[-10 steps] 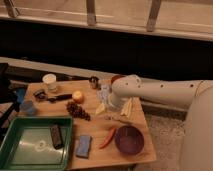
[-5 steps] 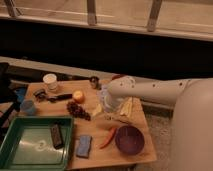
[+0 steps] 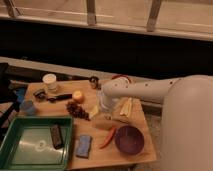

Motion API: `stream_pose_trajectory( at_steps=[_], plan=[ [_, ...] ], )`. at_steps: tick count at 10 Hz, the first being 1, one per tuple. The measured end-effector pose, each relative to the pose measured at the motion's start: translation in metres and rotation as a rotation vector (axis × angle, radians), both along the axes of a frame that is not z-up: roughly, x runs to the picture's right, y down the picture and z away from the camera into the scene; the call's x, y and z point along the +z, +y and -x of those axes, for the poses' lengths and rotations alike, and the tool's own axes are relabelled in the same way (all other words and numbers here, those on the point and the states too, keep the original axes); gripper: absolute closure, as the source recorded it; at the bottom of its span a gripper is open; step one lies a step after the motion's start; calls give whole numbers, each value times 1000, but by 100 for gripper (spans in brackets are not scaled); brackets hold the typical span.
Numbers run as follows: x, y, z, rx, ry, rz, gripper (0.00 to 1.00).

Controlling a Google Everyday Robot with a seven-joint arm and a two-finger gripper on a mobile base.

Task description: Place fork in purple bowl

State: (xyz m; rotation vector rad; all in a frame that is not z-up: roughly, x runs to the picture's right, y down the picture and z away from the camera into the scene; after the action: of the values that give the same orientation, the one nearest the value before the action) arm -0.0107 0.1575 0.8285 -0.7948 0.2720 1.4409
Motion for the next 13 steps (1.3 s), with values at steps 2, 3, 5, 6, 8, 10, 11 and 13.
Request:
stream_pose_trajectory(
  at_steps=[2,3,5,6,8,10,11,13],
  plan=[
    [4,2,4,-42,40,-23,20],
    [6,2,7,-59,51,-30,20],
    [13,2,7,-99,95,-44,20],
    [16,2,5,-104,105,-45,20],
    [26,5,-3,-100,128,-33,20],
    [32,8,-14,-70,146,-13,20],
    [36,12,-20,-58,154,0,20],
    [40,13,-22,-49,161,10,20]
  ],
)
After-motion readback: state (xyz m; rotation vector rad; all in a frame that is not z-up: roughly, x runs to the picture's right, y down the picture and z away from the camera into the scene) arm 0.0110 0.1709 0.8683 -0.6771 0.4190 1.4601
